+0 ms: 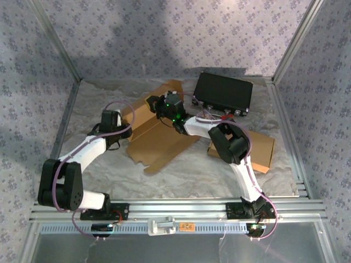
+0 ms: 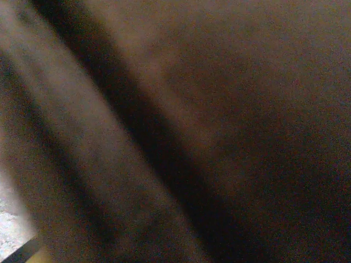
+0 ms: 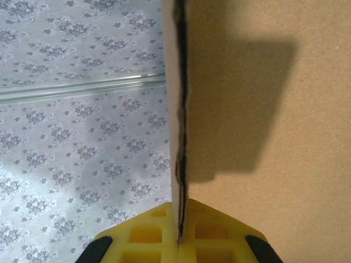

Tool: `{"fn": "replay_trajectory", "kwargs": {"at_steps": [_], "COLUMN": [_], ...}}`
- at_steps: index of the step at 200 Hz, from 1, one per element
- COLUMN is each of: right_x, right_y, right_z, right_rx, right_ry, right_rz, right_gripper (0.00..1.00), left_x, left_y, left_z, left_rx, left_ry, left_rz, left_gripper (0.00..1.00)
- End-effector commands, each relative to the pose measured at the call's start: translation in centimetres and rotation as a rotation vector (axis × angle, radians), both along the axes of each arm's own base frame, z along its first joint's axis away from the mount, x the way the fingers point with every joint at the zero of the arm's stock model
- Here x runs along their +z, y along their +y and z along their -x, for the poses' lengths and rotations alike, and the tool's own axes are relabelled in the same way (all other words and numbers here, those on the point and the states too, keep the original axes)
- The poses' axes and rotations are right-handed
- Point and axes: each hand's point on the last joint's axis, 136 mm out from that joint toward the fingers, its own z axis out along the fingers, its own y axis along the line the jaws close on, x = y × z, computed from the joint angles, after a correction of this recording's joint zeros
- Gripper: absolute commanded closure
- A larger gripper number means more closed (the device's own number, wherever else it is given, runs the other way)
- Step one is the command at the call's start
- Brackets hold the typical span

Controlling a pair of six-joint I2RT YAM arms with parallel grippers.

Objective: Fold the paper box

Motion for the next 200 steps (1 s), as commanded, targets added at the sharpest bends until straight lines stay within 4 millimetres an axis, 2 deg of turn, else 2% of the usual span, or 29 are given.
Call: {"fn": "replay_trajectory", "kwargs": {"at_steps": [1,57,71,91,115,147,178,200], "right_x": [-2.0,-1.8,-1.8,-1.6,-1.5,-1.5,-0.4,0.5], "right_y": [0.1,0.0,-0.1,0.0,0.0,0.1,-0.5,-1.5], "right_z": [1.3,1.5,1.6,1.6,1.6,1.7,1.5,1.2], "right_rx": [0.000,-0.014,-0.018,-0.020,-0.020,-0.018,-0.025,-0.044], "right_ry": [0.088,0.101,0.107,0.107,0.112,0.122,0.118,0.108], "right_rz": [0.048,0.050,0.048,0.044,0.045,0.050,0.069,0.086], "right_gripper": [1.00,1.00,1.00,1.00,1.00,1.00,1.00,0.92], "left_x": [-0.1,-0.4,-0.7,-0.8,-0.7,-0.1,0.7,1.5], "left_y": [1.1,0.8,0.6,0.3,0.1,1.0,1.5,1.4], "left_z": [-0.6,-1.1,-1.2,-1.3,-1.5,-1.2,-1.1,-1.1], "left_rx": [0.095,0.135,0.136,0.136,0.135,0.203,0.215,0.197], "left_ry": [-0.026,-0.050,-0.043,-0.044,-0.043,-0.038,-0.010,0.020], "left_rz": [-0.041,-0.056,-0.054,-0.050,-0.060,-0.120,-0.161,-0.183], "left_gripper": [0.60,0.76,0.85,0.89,1.00,1.00,1.00,1.00]}}
